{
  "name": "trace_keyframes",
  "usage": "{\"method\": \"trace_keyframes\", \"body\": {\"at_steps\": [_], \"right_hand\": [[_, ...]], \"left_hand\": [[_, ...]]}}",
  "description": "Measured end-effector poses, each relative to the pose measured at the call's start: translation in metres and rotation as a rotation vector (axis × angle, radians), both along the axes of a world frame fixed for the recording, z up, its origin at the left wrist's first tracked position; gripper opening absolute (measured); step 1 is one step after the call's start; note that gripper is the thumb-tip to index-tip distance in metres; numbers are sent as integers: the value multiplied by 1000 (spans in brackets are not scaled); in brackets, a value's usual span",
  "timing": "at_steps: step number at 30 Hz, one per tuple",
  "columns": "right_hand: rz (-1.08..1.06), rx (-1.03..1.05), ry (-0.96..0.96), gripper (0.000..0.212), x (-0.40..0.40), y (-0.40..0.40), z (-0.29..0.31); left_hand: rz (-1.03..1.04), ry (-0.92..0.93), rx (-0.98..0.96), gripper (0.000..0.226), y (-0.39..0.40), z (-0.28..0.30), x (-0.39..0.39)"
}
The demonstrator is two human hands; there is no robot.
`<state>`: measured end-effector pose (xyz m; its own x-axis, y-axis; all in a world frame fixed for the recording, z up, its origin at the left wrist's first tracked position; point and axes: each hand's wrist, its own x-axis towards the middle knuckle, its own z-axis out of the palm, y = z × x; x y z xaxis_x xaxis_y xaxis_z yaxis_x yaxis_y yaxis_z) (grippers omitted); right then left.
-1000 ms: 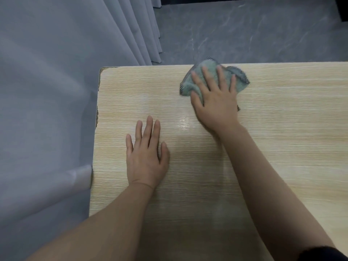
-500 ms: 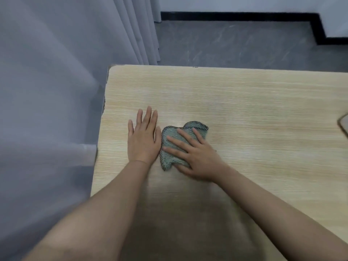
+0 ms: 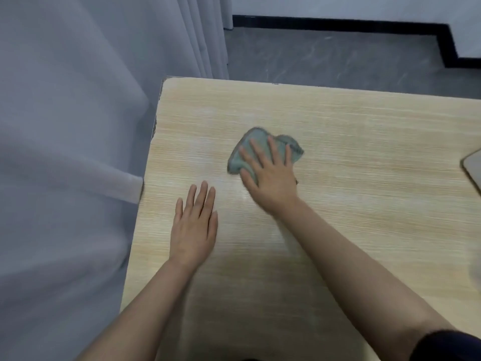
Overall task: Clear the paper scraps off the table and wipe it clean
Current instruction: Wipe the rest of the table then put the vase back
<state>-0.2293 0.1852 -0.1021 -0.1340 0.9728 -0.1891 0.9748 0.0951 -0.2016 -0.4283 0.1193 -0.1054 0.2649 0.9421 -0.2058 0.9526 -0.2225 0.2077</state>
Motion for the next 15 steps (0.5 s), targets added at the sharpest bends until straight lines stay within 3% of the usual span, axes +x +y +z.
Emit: {"method": "trace_keyframes", "body": {"at_steps": [6, 10, 12, 15], "right_hand": [[391, 65, 29, 54, -24, -100, -4], [556, 41, 37, 53, 1, -82, -8], [415, 45, 37, 53, 20, -53, -8], [9, 60, -4, 52, 50, -8, -4]], "left_hand": [[-68, 18, 21, 62, -5, -5, -8], [-36, -7, 18, 54, -6, -4, -5], [-15, -34, 10, 54, -5, -4, -5], [-4, -46, 11, 55, -6, -5, -5]]}}
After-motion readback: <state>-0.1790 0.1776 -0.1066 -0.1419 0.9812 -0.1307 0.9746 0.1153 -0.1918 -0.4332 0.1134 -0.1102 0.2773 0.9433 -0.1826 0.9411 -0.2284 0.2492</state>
